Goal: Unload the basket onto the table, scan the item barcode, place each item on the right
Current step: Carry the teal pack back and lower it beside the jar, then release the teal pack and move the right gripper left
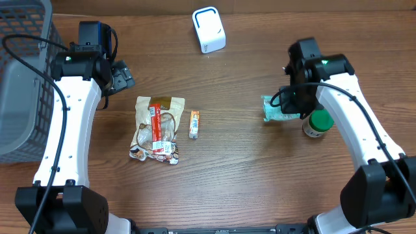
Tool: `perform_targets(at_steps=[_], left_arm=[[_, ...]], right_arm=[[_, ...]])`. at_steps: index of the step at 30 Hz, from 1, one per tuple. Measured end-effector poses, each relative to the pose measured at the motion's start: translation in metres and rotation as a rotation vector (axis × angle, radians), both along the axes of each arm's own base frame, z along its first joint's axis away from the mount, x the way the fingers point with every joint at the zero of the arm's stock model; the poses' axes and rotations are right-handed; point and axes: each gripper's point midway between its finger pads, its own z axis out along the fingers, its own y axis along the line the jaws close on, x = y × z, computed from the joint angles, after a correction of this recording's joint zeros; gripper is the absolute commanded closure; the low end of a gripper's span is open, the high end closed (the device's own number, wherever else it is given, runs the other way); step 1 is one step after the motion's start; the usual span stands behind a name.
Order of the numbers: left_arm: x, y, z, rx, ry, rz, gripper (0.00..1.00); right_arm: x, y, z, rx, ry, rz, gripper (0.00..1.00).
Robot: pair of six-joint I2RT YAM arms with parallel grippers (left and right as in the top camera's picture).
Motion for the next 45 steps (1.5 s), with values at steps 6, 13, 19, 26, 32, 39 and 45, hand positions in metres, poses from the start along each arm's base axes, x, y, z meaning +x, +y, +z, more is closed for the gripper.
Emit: perform_targets(at_steps=[6,13,19,26,32,39,45], left_arm=[[0.000,0.000,0.000,0.000,0.000,0.000,0.00],[0.000,0.000,0.000,0.000,0.000,0.000,0.00],[0.000,0.000,0.000,0.000,0.000,0.000,0.00],[0.000,0.000,0.000,0.000,0.000,0.000,0.00],[0.000,0.000,0.000,0.000,0.000,0.000,0.00],[0.000,0.000,0.000,0.000,0.000,0.000,0.00],[0.000,0.000,0.000,0.000,0.000,0.000,0.00]], right_arm=[[0.010,-0.015,-0.035,0.021,-0.039,-0.051,0.46],[0.020,-0.018,-0.036,0.008,-0.082,-0.056,0.13],[0.019,-0.010,-0.036,0.071,-0.077,-0.175,0.00],[0.013,0.037,-0.030,0.378,0.018,-0.416,0.00],[0.006,0.068,-0.018,0.569,0.112,-0.479,0.00],[0.003,0.074,-0.015,0.604,0.132,-0.465,0.00],[0.004,0.073,-0.016,0.596,0.124,-0.458,0.00]])
